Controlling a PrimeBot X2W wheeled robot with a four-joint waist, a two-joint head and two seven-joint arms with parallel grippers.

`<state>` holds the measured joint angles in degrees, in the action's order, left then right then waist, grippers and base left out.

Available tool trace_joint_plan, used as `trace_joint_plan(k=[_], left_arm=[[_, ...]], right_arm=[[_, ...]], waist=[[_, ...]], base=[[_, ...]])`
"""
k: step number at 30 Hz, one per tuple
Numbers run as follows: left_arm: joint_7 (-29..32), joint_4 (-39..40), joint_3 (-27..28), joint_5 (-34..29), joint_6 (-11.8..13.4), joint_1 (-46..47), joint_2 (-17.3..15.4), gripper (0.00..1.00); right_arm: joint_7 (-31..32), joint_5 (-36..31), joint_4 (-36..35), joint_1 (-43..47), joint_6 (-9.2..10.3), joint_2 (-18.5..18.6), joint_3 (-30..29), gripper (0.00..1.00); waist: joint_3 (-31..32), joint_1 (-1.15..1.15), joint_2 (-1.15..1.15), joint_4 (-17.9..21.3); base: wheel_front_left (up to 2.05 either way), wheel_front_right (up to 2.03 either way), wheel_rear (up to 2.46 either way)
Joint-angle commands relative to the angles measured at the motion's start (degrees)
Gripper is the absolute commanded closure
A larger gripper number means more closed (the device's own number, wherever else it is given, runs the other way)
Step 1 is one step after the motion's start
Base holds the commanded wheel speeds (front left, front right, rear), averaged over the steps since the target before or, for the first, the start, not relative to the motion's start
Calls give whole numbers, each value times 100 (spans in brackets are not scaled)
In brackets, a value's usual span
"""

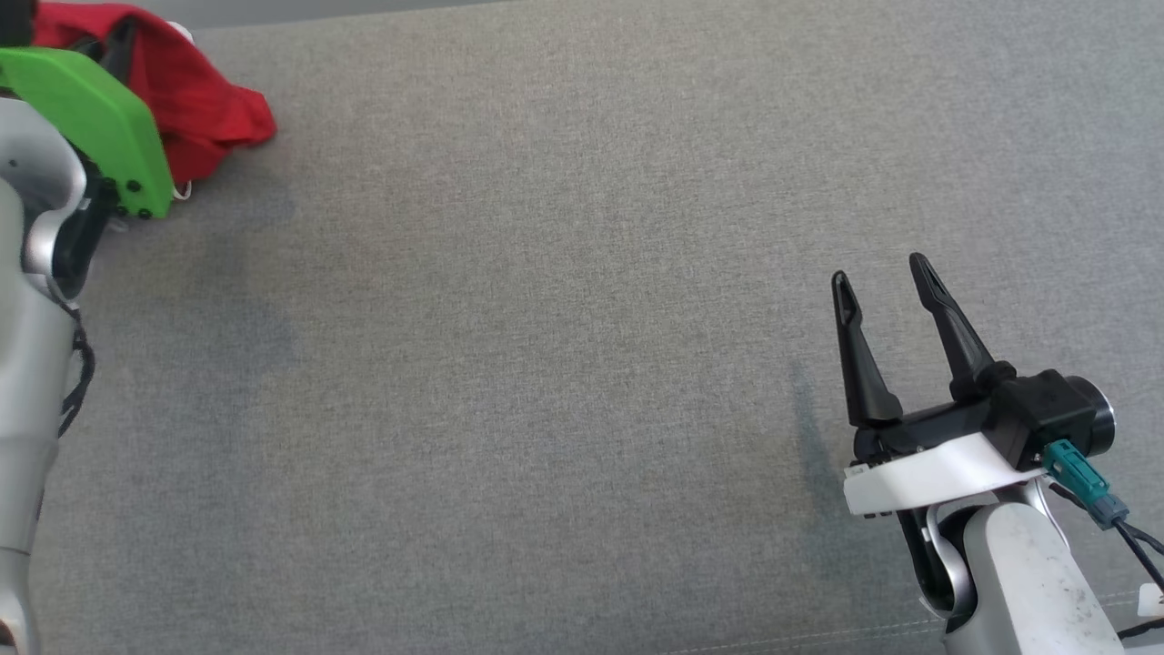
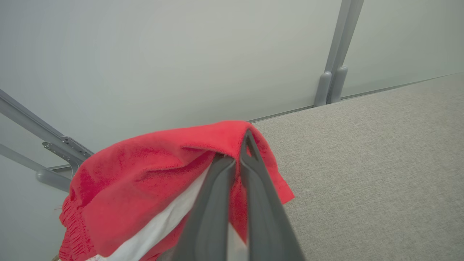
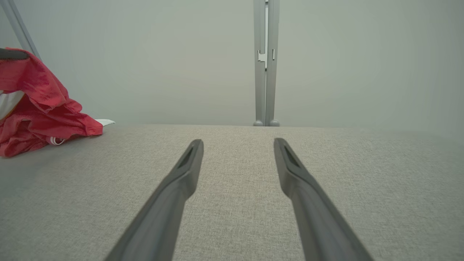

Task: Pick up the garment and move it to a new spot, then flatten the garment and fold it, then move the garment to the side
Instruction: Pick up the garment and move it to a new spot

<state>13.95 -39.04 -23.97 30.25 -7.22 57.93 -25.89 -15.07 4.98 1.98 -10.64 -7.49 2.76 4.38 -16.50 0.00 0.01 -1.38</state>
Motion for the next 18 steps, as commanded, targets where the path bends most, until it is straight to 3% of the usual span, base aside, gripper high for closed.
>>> trace_joint_plan(k=[1, 9, 18], left_arm=[[3, 42, -9, 52, 11, 52, 43, 100], [156, 485, -322, 118, 44, -141, 642, 100], [-50, 413, -717, 398, 93, -696, 1799, 100]], right_arm=[[-21, 35, 11, 81, -1, 23, -18, 0], [-21, 111, 57, 271, -1, 24, -87, 0], [-21, 240, 99, 511, -1, 22, -147, 0]], waist=[[141, 0, -1, 60], [532, 0, -1, 217], [911, 0, -1, 492]], base=[[0, 0, 0], [0, 0, 0], [0, 0, 0]])
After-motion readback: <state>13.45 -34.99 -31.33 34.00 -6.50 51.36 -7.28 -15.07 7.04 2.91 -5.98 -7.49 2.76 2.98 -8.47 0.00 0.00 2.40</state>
